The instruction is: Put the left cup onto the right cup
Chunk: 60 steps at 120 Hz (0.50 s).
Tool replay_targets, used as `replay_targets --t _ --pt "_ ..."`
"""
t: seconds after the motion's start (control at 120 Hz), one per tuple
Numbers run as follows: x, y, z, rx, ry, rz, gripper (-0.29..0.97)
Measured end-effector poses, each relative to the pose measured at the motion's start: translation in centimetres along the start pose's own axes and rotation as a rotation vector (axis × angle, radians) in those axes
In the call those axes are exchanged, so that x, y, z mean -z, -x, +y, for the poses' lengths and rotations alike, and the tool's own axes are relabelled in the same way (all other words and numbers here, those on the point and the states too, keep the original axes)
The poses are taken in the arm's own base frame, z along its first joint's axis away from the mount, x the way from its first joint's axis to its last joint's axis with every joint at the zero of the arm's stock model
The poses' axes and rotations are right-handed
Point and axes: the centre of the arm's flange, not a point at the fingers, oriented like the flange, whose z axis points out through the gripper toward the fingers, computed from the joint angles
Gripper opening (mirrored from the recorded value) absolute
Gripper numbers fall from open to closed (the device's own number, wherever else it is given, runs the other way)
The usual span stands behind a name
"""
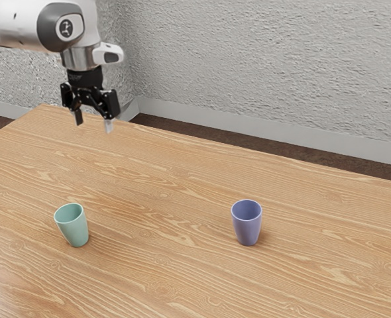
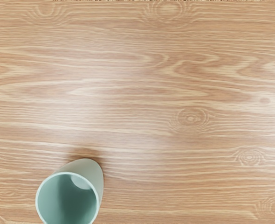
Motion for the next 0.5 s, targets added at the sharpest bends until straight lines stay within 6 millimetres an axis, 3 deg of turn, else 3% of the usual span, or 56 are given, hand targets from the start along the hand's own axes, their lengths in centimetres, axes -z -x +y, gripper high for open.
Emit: replay_targets --t 0.217,0.3,0.5 --pt "-0.1 0.3 -0.6 0.008 0.001 -0.006 0.68" --pt "-1.2 0.6 -0.2 -0.004 0.005 -0.030 0.68" --pt "-3.3 4.2 0.6 -0.037 0.030 -0.056 0.68"
